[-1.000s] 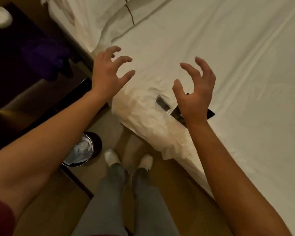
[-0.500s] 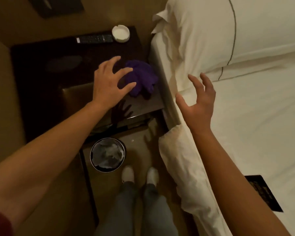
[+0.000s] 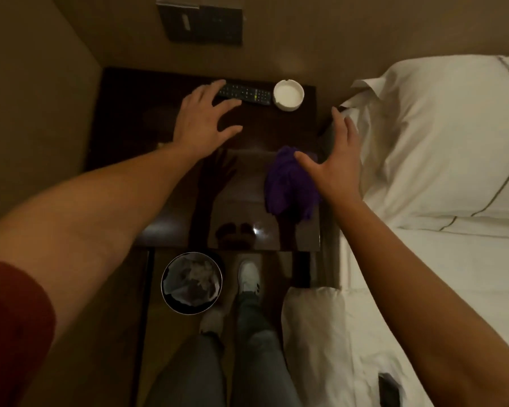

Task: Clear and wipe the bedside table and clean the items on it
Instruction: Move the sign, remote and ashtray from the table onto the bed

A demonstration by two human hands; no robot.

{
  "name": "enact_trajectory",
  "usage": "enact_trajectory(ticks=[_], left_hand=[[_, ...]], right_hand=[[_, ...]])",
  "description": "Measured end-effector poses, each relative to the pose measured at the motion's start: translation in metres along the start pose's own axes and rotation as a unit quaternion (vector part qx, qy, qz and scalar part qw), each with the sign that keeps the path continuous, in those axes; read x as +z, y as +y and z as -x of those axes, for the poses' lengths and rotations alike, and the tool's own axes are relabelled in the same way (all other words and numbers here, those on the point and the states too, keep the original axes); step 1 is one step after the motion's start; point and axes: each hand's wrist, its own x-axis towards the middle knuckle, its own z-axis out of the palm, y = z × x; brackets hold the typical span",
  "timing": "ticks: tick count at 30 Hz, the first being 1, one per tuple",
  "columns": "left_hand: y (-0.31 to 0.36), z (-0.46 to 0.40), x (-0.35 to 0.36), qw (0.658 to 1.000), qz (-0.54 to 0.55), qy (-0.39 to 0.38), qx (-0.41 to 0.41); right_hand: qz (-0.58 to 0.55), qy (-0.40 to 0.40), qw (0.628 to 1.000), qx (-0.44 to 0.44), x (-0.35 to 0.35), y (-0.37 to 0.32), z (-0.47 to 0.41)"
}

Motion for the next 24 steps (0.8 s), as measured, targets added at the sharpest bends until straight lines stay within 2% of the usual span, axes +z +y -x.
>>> enact_trajectory(ticks=[11,16,24], left_hand=[[-0.023,-0.115,0.029,0.987,-0.114,-0.107,-0.024],[-0.023,-0.149,0.050,0.982,-0.121,-0.147,-0.011],[-0.030,-0.161,0.071,0.976,-0.110,-0.187,0.018]], right_hand=[[0.075,-0.125,0.989,-0.011,0.053,0.023,-0.152],[0.138,-0.168,0.976,-0.025,0.084,0.029,-0.194],[0.173,-0.182,0.968,-0.028,0.120,0.034,-0.227]])
